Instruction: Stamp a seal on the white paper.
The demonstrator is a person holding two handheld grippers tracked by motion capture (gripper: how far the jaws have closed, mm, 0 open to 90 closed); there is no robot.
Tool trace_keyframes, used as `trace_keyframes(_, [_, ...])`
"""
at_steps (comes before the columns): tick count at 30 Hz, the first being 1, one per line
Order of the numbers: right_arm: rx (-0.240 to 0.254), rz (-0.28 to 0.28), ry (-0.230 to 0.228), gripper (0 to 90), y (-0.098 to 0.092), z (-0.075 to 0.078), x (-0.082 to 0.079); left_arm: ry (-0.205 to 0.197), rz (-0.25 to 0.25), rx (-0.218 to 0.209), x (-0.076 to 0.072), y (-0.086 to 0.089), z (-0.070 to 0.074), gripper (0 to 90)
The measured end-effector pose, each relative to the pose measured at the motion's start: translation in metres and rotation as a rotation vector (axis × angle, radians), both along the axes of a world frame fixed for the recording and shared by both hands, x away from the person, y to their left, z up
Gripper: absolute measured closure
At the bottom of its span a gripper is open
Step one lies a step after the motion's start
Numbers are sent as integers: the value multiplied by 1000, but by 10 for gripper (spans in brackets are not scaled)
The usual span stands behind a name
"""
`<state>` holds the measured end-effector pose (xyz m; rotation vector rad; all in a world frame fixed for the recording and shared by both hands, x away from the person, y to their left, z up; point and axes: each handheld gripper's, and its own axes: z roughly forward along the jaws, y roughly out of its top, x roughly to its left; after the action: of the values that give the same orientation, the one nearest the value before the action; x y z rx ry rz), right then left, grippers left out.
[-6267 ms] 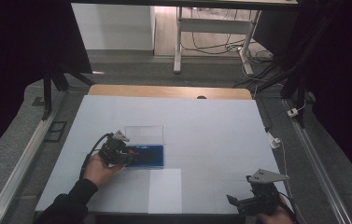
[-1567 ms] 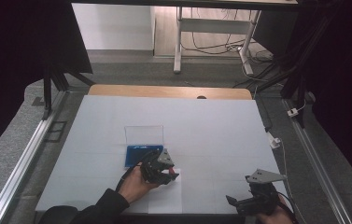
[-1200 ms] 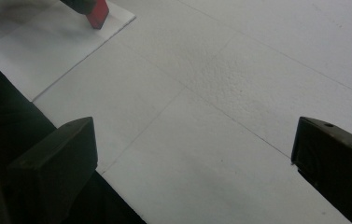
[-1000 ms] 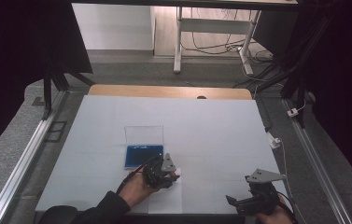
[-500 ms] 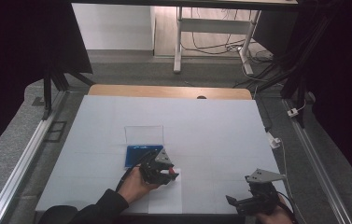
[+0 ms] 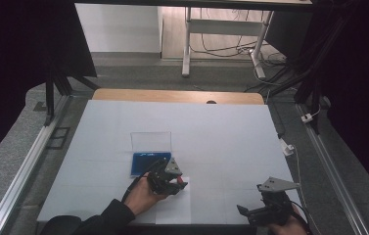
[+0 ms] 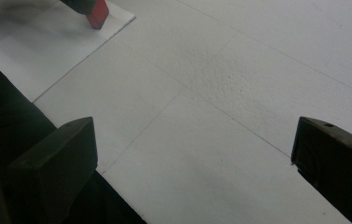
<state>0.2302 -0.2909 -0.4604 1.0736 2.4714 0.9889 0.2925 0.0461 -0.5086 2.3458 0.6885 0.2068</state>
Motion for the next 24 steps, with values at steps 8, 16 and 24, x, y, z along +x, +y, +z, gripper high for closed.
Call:
trace_keyframes(8, [-2,3,-4,2,0,0,0,3,3,-13,1,1,0,582])
trace_keyframes(16, [-1,5,-6,2,0,0,-1,3,7,-42,0,6,9,581])
trace_keyframes(24, [-2,5,-7,2,0,0,-1,0,11,-93,2,18,21,581])
